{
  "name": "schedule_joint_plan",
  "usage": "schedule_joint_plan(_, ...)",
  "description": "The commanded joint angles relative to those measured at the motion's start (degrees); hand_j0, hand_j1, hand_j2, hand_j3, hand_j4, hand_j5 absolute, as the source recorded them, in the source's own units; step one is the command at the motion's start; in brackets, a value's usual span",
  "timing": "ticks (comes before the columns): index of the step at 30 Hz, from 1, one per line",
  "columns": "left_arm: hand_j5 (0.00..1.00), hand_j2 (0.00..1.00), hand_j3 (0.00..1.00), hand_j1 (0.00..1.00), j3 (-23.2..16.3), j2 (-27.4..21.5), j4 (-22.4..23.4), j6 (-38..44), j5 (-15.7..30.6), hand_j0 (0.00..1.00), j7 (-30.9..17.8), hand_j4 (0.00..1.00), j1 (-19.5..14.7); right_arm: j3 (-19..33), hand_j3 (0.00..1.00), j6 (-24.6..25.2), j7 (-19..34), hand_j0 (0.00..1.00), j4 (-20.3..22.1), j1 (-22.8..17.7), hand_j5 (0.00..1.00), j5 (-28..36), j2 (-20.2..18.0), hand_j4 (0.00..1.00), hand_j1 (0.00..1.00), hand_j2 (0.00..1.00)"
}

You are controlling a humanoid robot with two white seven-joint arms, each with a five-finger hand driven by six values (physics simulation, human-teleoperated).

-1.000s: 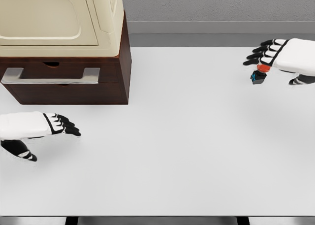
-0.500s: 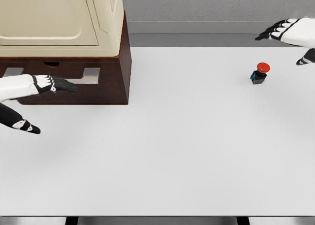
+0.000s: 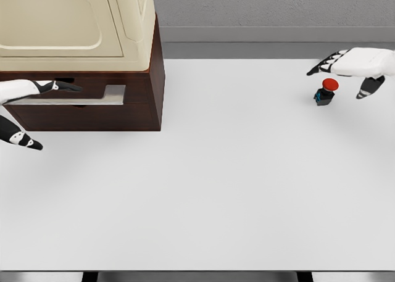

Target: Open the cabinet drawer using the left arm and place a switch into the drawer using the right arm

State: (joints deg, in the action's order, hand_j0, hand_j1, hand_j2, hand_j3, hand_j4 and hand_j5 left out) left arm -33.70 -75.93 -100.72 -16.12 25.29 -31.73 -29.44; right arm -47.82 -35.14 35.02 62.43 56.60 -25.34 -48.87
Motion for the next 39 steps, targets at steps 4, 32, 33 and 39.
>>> schedule_joint_plan(4,1.0,1.0,1.0,1.0,0.04,0.17,0.09,2.93,-0.59,1.0,0.0,1.0,-0.09,-1.04,1.0,0.14,-0.02,1.0,-4.95,0.79,1.0,0.03,1.76,1.0,1.0,1.0)
schedule_joint_plan(32,1.0,1.0,1.0,1.0,-2.95,1.84,1.05,6.01,-2.79,1.0,-2.81,1.0,-0.18,-2.36,1.0,0.14,-0.02,1.0,-21.83,6.24,1.0,-6.92,12.13,1.0,1.0,1.0)
schedule_joint_plan(33,1.0,1.0,1.0,1.0,-2.95,1.75,1.05,5.31,-2.79,1.0,-3.27,1.0,-0.18,-2.45,1.0,0.14,-0.02,1.0,-22.26,6.24,1.0,-7.01,12.22,1.0,1.0,1.0)
schedule_joint_plan(39,1.0,1.0,1.0,1.0,-4.44,0.7,0.97,3.2,-2.52,1.0,-3.27,1.0,-0.26,-3.15,1.0,0.14,-0.02,1.0,-24.82,6.33,1.0,-7.89,13.1,1.0,1.0,1.0)
